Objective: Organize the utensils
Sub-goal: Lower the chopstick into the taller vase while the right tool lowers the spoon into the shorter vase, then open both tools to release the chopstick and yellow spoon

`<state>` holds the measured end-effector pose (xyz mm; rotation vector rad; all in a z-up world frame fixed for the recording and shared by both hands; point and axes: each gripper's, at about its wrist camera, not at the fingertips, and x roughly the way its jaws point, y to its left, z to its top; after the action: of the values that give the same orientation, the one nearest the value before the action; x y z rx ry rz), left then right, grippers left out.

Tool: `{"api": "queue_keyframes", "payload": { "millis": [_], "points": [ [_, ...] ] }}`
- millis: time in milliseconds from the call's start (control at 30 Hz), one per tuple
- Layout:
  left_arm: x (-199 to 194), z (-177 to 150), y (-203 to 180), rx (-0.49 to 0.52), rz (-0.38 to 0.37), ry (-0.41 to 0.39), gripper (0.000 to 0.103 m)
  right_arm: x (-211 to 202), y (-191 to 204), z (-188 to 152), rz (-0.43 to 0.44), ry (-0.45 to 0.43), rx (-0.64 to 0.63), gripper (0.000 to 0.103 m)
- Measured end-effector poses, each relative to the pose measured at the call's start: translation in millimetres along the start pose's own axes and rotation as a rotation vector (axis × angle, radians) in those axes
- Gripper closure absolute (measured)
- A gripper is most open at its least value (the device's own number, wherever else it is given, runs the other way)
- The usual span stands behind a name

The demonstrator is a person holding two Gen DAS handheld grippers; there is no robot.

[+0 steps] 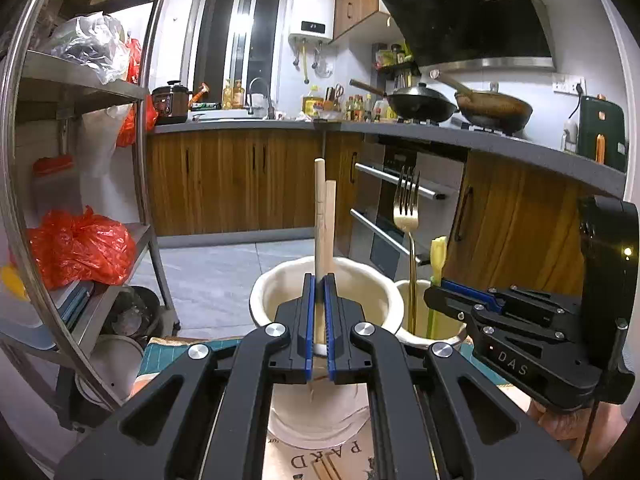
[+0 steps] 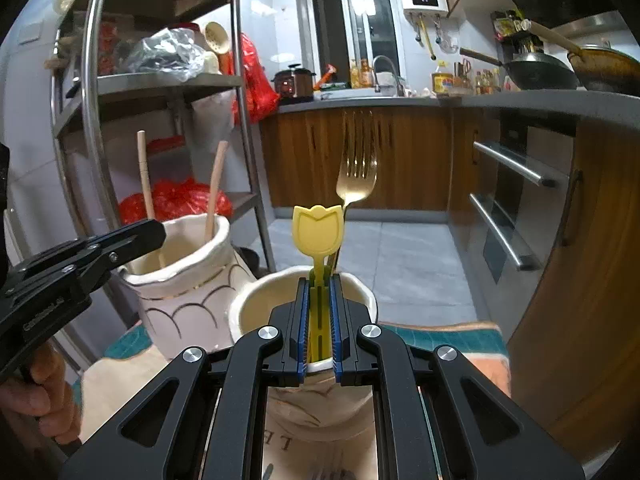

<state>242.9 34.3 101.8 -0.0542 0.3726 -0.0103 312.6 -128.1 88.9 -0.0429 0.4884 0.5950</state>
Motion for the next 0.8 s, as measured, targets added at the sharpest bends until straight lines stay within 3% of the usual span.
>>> {"api": "queue_keyframes", "payload": {
  "millis": [167, 233, 300, 367, 400, 700, 800],
  "points": [
    [-1, -1, 0, -0.001, 0.002, 0.005, 0.099, 1, -2, 0, -0.010, 0.008, 0.007, 0.092],
    [-2, -1, 1, -0.002, 0.001, 0.006, 0.096, 1, -3, 0, -0.014, 0.007, 0.011, 0.080],
    [-3, -1, 2, -0.010, 0.000, 0.001, 0.085, -2, -3, 0, -0.016, -0.004, 0.015, 0.073],
    [-7, 0, 2, -0.014, 0.006, -0.013, 0.062, -4, -3, 0, -0.016, -0.009, 0.016, 0.073],
    [-10, 0, 2, -0.014, 0.011, -0.021, 0.058, -6, -3, 0, -0.015, -0.014, 0.015, 0.073],
    [-22, -2, 8, -0.032, 0.015, -0.041, 0.037, -24, -5, -4, -0.006, -0.031, 0.017, 0.071],
    [-28, -3, 12, -0.049, 0.009, -0.045, 0.031, -31, -8, -7, 0.002, -0.033, 0.021, 0.063]
  ]
}}
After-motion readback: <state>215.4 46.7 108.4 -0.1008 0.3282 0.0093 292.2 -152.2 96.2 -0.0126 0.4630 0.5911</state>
